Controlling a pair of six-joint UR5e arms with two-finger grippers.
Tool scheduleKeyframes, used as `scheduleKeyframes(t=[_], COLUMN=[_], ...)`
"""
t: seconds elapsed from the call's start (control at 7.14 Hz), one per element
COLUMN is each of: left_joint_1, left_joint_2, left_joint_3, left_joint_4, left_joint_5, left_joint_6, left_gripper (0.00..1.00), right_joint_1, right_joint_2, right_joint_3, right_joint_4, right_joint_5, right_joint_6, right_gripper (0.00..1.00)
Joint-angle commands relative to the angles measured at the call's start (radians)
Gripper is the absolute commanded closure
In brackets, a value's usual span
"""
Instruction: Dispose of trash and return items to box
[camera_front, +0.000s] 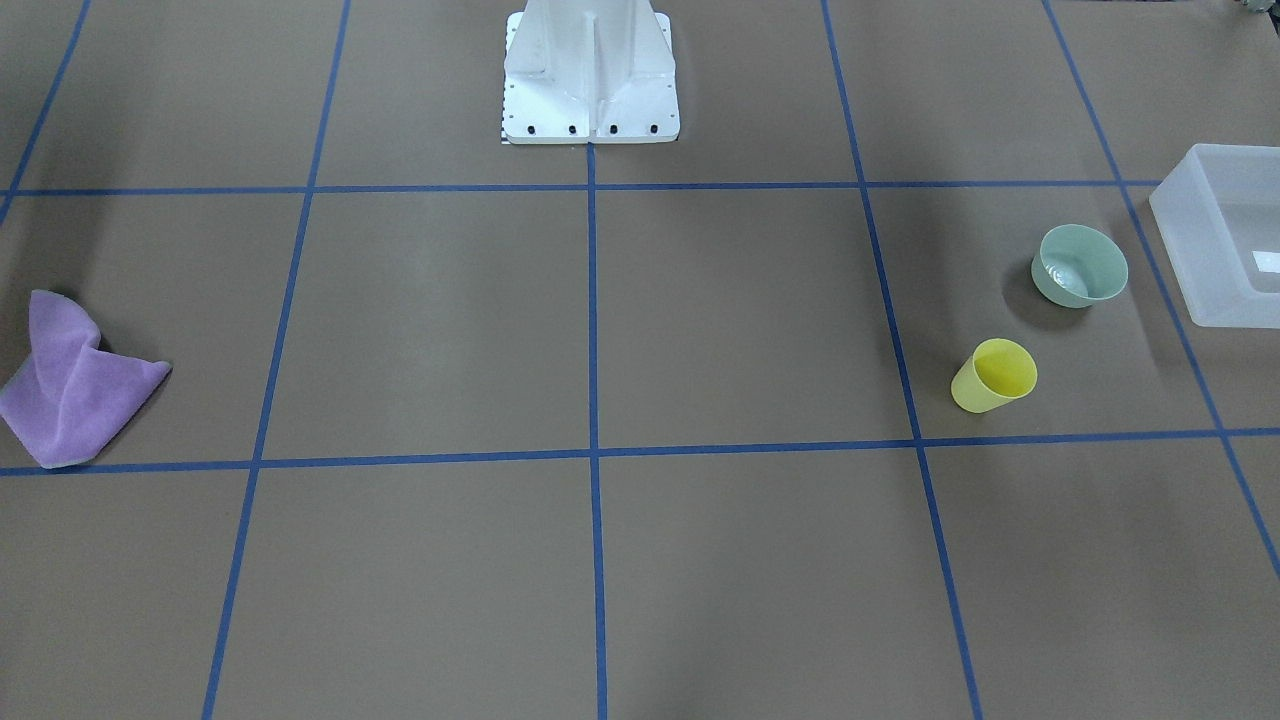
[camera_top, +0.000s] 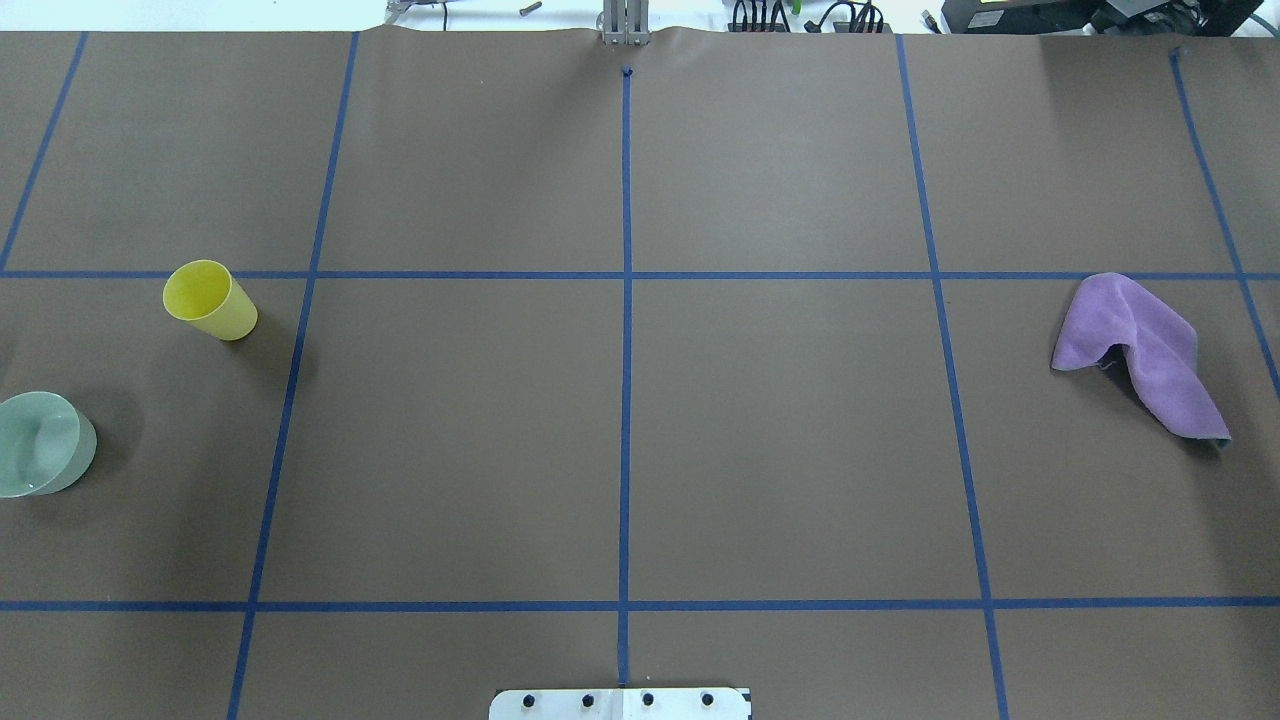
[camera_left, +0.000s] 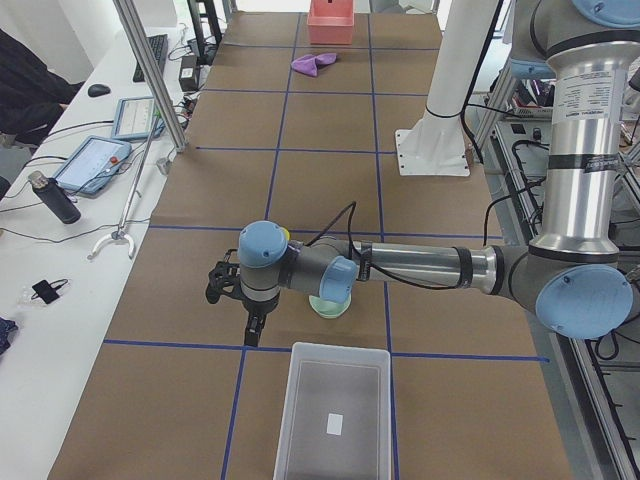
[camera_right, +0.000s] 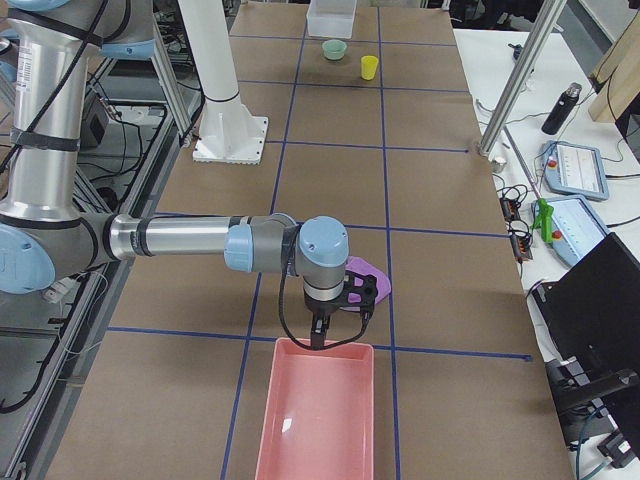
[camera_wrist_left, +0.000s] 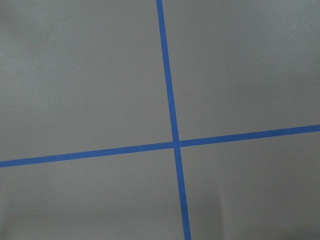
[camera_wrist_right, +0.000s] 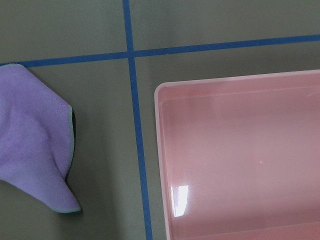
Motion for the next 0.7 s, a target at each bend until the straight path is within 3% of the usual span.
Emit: scheduleKeyframes(t=[0.0, 0.56], left_joint_1=[-0.002, 0.0], left_joint_2=[0.008, 0.0], left_joint_3=[-0.009, -0.011], left_joint_4=[-0.011, -0.011], left_joint_5=[0.0, 0.005], left_joint_6=[0.004, 0.006], left_gripper=[0.02, 0.02], right_joint_1=[0.0, 0.0], right_joint_2=[0.0, 0.002], right_joint_3=[-0.001, 0.001], right_joint_4=[0.0, 0.002], right_joint_5=[0.0, 0.0], right_joint_6=[0.0, 0.002], right_gripper=[0.0, 0.0])
